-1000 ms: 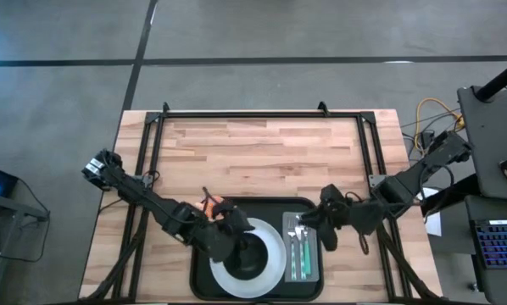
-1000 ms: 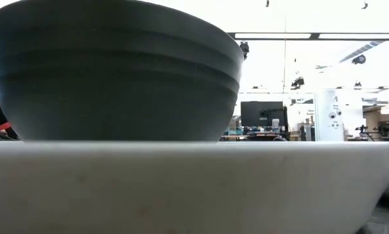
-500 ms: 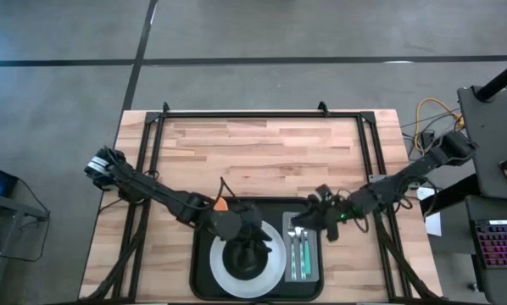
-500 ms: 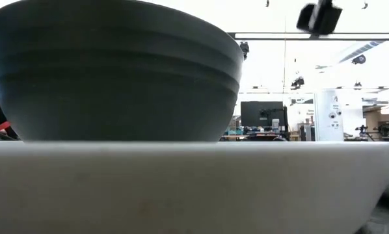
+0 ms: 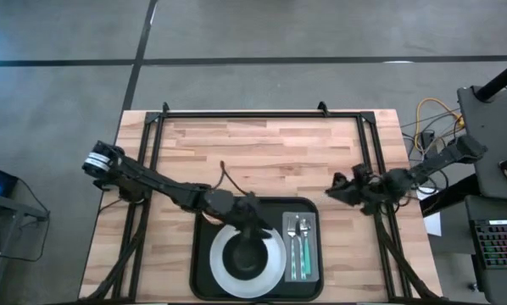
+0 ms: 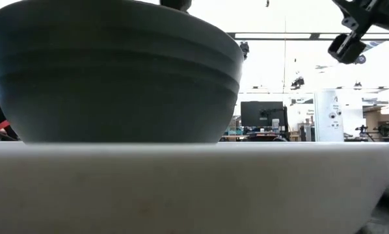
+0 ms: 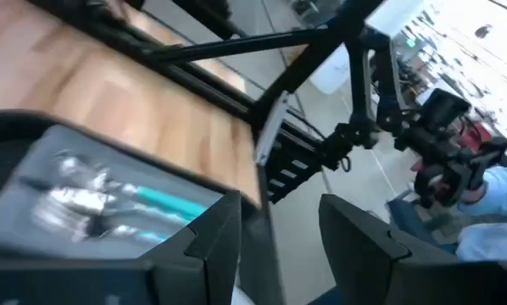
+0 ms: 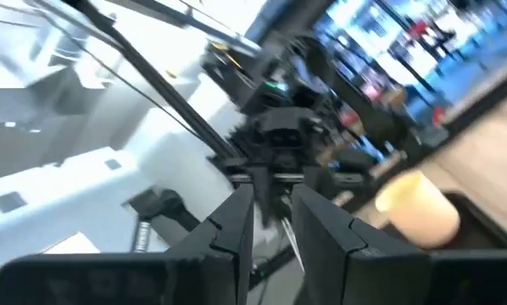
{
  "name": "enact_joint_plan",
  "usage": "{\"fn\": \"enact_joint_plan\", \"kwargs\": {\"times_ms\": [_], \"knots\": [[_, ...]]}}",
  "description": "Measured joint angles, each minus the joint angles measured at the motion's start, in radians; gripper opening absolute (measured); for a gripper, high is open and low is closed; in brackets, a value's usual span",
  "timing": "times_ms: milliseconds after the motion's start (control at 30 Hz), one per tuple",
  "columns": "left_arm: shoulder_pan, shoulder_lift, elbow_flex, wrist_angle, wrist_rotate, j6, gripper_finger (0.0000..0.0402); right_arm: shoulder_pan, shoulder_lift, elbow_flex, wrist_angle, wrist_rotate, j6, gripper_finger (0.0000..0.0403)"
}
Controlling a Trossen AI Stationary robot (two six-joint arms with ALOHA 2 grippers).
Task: Set up tray
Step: Return to Home Position
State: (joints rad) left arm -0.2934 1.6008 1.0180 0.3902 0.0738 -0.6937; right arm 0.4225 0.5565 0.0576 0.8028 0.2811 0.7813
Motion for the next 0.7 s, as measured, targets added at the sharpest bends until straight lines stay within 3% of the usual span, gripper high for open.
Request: {"fn": "enact_joint_plan", "kwargs": {"times_ms": [200,433,567,700], "knots": [[0.028,-0.155,-0.183,0.174,-0.004,0.021,0.0141,0.0,-0.266,-0.047,-0.111,-0.058,-0.115,0.0081],[0.06,-0.388,-0.399,0.221,-0.055,0.064,0.0141,-0.002,-0.485,-0.048,-0.339,-0.073,-0.167,0.0083],[0.1,-0.465,-0.483,0.297,-0.046,0.074,0.0141,-0.002,-0.557,-0.048,-0.458,-0.072,-0.149,0.0076],[0.17,-0.499,-0.511,0.325,0.077,0.115,0.0141,-0.004,-0.552,-0.047,-0.456,-0.073,-0.141,0.0071]]}}
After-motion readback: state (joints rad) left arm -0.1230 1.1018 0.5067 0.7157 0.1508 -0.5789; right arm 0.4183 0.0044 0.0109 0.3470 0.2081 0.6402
